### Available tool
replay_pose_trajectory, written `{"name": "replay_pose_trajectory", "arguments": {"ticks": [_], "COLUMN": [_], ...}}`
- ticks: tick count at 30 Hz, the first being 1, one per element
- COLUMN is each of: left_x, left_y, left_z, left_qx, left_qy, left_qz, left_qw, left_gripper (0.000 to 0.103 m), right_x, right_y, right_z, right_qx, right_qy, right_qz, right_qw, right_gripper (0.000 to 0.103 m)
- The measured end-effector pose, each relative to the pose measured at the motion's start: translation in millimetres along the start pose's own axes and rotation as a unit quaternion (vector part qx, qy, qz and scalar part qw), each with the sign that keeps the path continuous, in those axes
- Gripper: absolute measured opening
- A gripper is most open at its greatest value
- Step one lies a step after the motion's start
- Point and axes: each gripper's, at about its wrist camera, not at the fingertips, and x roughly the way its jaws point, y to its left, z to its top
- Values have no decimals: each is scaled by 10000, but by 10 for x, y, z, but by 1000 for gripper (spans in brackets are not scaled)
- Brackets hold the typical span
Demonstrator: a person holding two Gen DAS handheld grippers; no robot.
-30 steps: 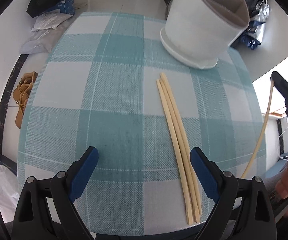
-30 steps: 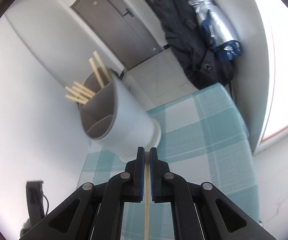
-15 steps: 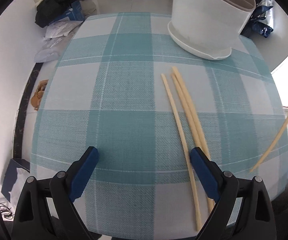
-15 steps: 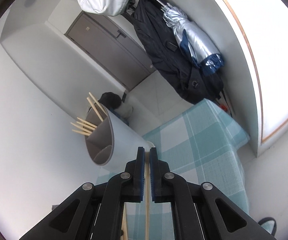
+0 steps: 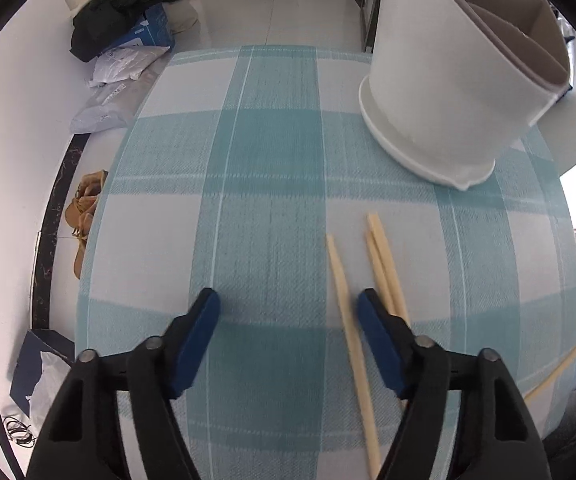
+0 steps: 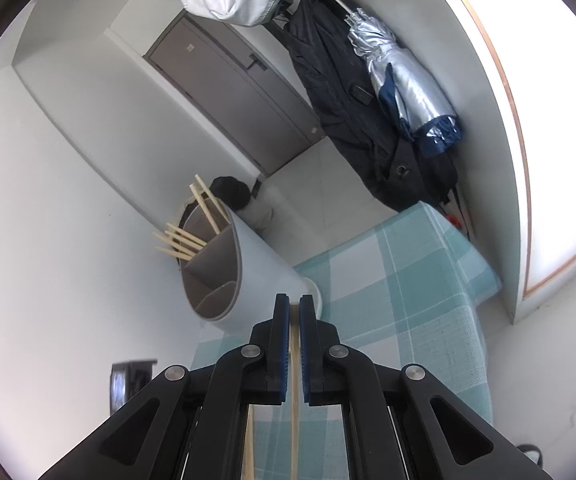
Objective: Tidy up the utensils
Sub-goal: 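Lower the left gripper onto the remaining chopsticks and grasp one, then carry both held chopsticks up toward the white holder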
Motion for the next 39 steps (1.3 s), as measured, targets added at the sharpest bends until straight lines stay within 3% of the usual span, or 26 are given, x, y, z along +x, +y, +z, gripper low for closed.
{"name": "replay_pose_trajectory", "arguments": {"ticks": [2,4,6,12,18,23,25,27,39], "left_x": [-1,-6,-2,-81,-528,-1130,-1242,-1337,-1515], "left_y": [-47,-137,-206,-245,-198,-278,-255,-259,-53], "left_z": [33,78,98,118,2,-232,-272,-335,-348], "left_qx": [50,170,247,291,172,292,274,289,266], "left_qy": [1,55,136,-7,-723,-1869,-2090,-2279,-2410], "left_qz": [-6,-72,-65,-65,-532,-906,-1127,-1123,-1460], "left_qw": [10000,9998,9996,9996,9958,9777,9710,9668,9591], "left_gripper": [41,10,2,1,1,1,1,1,1], "right_x": [1,6,18,39,7,-90,-141,-173,-272], "right_y": [2,-4,-12,49,257,542,658,761,1151], "right_z": [13,21,28,35,-51,-191,-258,-323,-510], "right_qx": [7,35,74,-20,-503,-1205,-1466,-1703,-2488], "right_qy": [-5,3,14,30,16,-91,-158,-205,-475], "right_qz": [16,33,32,44,53,154,225,224,-6], "right_qw": [10000,10000,10000,10000,9987,9925,9888,9849,9674], "right_gripper": [4,4,4,4,4,4,4,4,4]}}
